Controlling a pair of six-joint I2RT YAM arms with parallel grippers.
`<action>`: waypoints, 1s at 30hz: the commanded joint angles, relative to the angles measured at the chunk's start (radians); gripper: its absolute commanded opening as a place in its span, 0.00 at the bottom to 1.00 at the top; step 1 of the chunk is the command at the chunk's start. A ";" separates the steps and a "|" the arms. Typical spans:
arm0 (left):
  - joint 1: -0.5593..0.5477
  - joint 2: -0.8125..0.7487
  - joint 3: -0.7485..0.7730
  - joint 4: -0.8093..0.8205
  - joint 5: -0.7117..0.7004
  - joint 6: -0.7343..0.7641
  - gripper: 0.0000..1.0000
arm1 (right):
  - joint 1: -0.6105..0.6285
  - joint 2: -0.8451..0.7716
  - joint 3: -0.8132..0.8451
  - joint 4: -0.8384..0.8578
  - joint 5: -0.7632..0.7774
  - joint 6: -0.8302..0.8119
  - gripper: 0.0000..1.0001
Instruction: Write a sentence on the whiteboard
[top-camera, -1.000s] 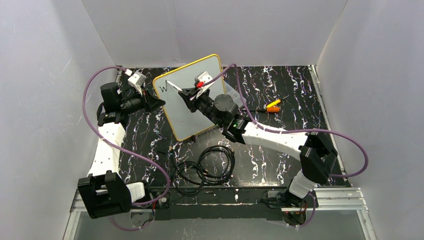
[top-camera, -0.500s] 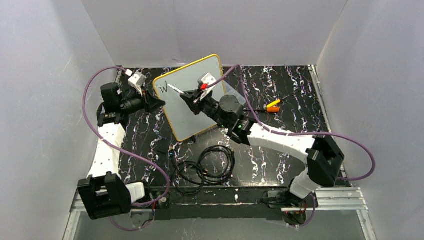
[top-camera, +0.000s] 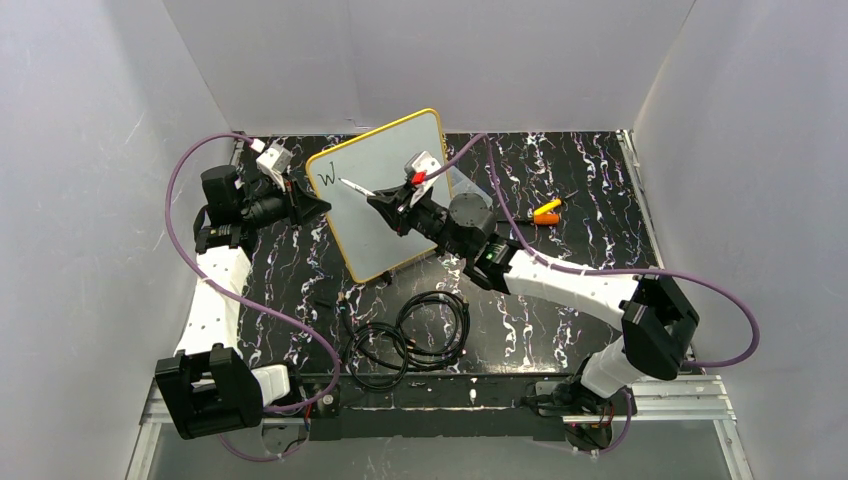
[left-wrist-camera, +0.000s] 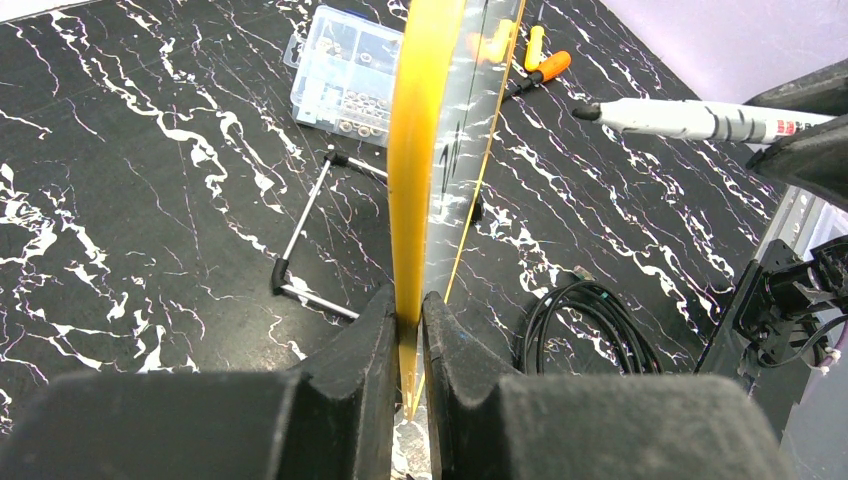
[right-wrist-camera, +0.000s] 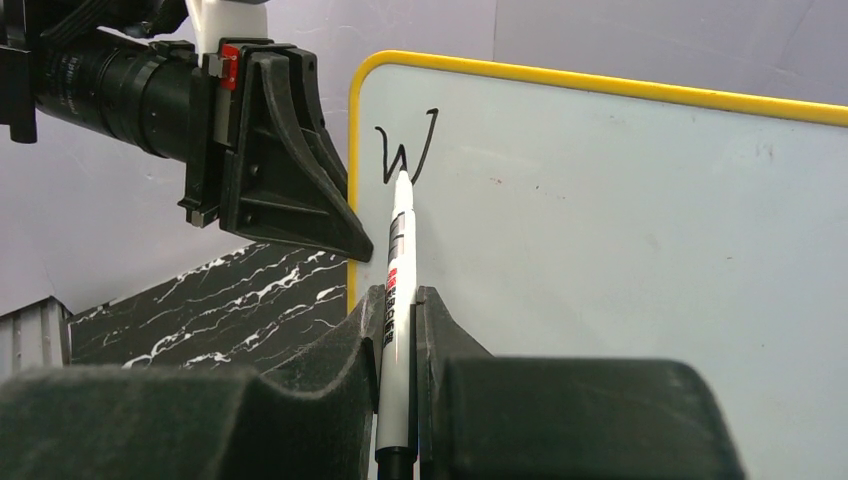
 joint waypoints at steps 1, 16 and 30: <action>-0.008 -0.017 -0.006 -0.074 -0.003 0.013 0.00 | -0.017 0.010 0.009 0.066 -0.026 0.017 0.01; -0.008 -0.013 -0.005 -0.077 0.000 0.014 0.00 | -0.030 0.044 0.013 0.098 0.012 0.017 0.01; -0.008 -0.012 -0.003 -0.076 0.012 0.016 0.00 | -0.041 0.082 0.049 0.112 0.048 0.007 0.01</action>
